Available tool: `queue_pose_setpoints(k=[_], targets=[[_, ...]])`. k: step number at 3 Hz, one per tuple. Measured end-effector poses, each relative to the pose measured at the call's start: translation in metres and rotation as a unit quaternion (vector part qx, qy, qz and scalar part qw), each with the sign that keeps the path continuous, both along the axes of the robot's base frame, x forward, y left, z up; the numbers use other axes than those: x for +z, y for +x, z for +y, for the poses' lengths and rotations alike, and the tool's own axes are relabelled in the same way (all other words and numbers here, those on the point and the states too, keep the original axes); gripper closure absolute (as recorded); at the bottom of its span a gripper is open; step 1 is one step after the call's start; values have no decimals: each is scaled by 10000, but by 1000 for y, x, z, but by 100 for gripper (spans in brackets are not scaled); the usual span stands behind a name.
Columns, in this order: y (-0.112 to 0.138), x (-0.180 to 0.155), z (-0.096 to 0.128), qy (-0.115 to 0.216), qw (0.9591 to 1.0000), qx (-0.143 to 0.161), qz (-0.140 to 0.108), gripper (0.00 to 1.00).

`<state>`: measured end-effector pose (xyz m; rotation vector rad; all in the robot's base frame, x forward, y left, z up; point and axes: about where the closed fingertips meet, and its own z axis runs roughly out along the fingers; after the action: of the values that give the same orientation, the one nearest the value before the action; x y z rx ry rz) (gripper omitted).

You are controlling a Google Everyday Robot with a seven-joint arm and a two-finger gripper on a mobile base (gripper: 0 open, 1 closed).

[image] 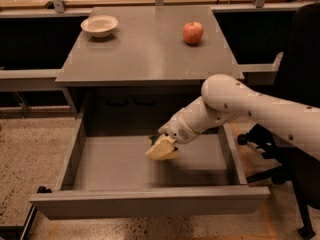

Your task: Place sponge into top drawer

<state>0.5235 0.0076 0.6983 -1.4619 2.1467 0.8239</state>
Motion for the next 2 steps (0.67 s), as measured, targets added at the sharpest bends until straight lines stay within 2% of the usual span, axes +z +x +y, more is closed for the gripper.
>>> queue_pose_setpoints(k=[1,2], targets=[[2,-46,2,-35,9993,41,359,55],[5,-74,4,-101,9980,86,614,32]])
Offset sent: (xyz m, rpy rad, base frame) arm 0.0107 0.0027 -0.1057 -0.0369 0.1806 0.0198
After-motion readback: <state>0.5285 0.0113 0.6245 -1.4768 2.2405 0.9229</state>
